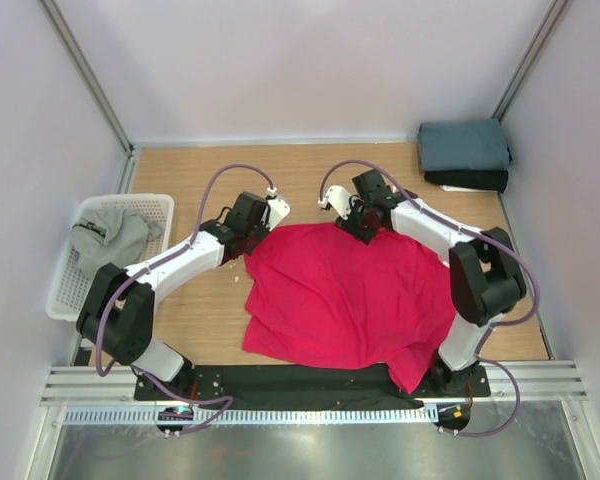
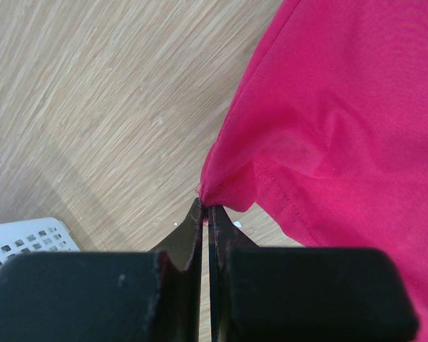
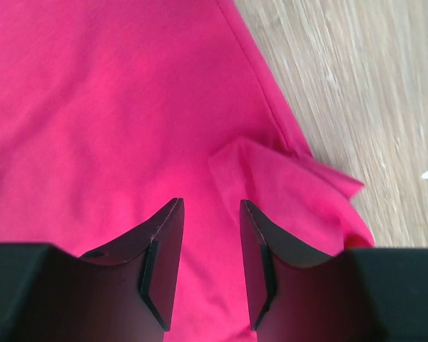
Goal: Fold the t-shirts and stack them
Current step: Flatten the tshirt out
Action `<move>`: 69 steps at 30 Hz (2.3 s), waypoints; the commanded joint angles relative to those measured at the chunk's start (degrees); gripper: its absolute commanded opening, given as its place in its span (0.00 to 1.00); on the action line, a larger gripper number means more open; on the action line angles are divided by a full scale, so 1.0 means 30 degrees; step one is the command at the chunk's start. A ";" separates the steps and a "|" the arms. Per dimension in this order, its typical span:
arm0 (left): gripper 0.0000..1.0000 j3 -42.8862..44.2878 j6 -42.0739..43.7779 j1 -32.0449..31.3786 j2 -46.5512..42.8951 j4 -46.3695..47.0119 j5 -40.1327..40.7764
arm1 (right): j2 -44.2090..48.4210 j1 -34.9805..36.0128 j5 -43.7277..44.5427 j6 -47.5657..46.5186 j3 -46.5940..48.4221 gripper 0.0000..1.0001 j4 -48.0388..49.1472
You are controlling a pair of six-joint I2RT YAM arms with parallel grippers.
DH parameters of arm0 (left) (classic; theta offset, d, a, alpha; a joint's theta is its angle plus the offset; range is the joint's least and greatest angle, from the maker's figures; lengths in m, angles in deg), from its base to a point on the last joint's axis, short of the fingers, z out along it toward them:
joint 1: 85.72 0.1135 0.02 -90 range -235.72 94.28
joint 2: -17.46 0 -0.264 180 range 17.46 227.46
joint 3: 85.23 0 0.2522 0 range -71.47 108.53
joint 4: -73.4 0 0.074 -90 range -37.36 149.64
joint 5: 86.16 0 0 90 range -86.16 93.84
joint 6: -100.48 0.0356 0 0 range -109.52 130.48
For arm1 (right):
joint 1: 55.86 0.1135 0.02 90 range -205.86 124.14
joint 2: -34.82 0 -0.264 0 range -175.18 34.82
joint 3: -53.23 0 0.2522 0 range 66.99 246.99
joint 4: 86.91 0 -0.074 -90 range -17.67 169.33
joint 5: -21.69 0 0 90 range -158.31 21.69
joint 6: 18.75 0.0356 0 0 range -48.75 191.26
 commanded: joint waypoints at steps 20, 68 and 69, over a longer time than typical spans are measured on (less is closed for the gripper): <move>0.00 0.0047 -0.0726 0.0101 -0.1058 0.0584 -0.0571 | -0.3856 0.0802 0.2652 0.4127 0.3792 0.36 -0.0319; 0.00 0.1745 0.1469 0.0950 -0.2551 0.1287 0.2269 | 0.1707 0.0393 0.7395 0.3835 0.9795 0.01 -0.3426; 0.00 0.2007 0.1645 0.1008 -0.2697 0.1403 0.2357 | 0.2175 0.0246 0.7716 0.3951 0.9650 0.01 -0.3163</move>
